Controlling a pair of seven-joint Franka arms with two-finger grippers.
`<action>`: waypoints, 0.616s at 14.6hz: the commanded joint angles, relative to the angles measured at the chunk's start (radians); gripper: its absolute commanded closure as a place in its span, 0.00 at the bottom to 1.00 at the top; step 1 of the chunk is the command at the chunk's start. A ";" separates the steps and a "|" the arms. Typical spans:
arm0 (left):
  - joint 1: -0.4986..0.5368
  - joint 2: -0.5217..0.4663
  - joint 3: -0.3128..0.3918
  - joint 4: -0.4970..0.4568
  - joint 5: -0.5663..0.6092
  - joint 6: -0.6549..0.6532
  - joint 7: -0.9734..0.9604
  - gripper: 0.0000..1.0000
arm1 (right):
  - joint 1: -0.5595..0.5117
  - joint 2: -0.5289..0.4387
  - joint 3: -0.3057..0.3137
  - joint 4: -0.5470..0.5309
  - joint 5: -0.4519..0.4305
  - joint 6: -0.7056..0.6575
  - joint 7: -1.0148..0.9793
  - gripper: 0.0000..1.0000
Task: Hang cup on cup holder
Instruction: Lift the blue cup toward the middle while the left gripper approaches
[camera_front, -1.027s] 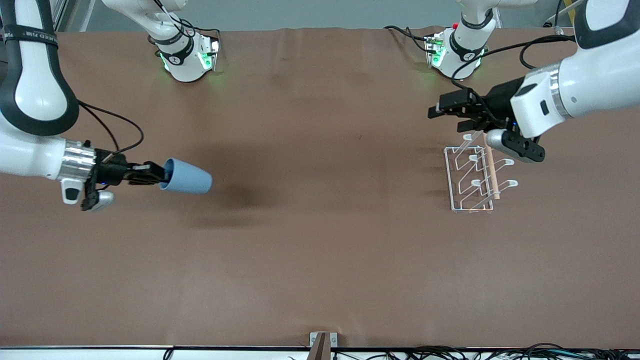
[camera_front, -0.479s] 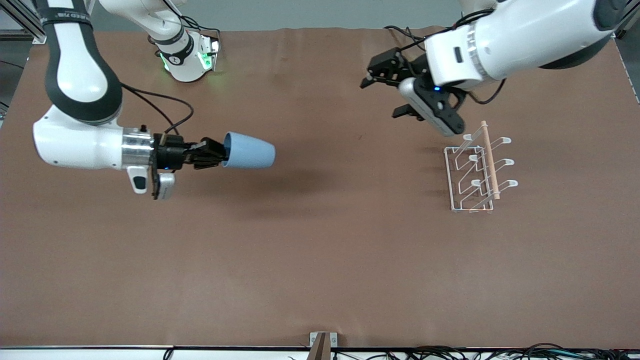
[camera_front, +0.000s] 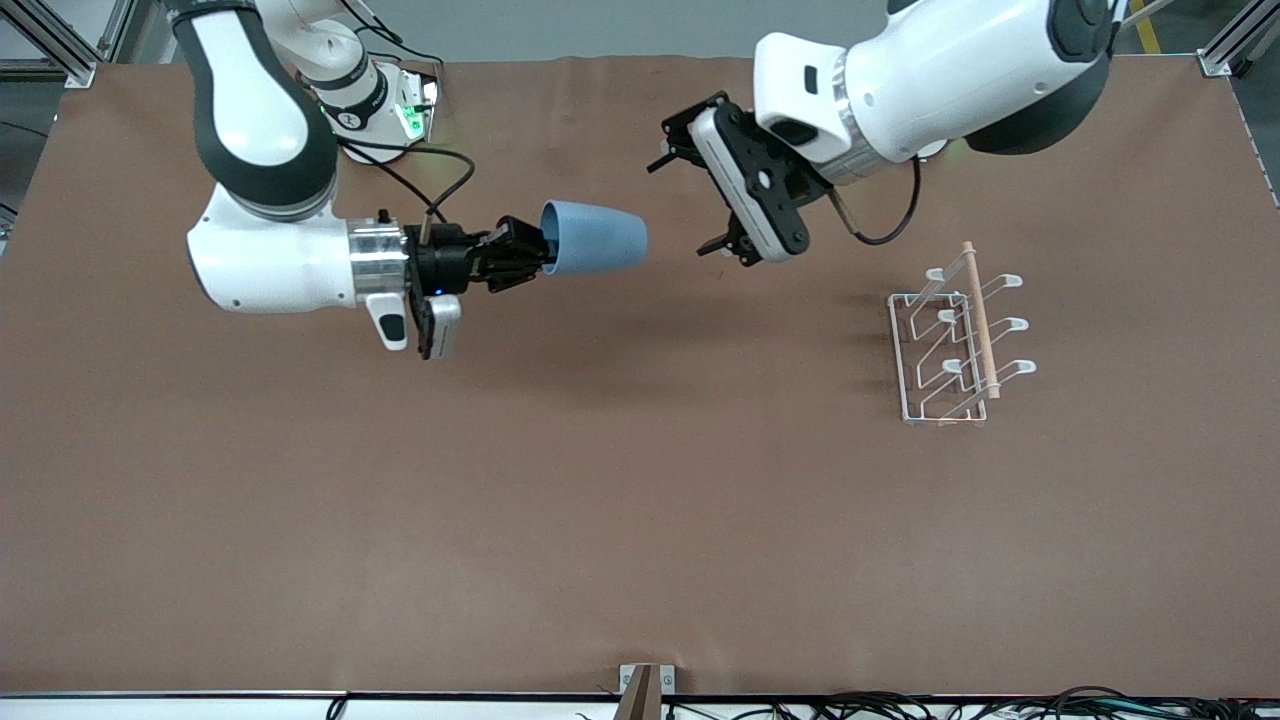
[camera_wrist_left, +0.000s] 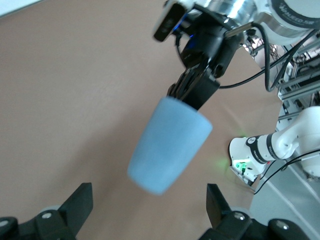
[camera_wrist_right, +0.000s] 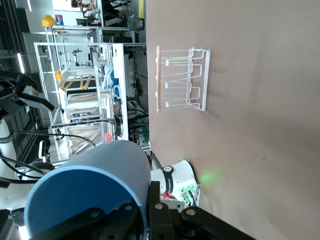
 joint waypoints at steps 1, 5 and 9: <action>-0.025 0.028 0.006 0.029 0.028 0.010 0.128 0.00 | 0.029 -0.014 -0.011 0.021 0.022 -0.043 0.022 0.99; -0.070 0.029 0.000 0.021 0.113 0.009 0.186 0.00 | 0.023 0.006 -0.013 0.073 0.022 -0.120 0.025 0.98; -0.087 0.014 0.000 0.013 0.123 -0.026 0.177 0.00 | 0.028 0.062 -0.014 0.160 0.009 -0.114 0.076 0.98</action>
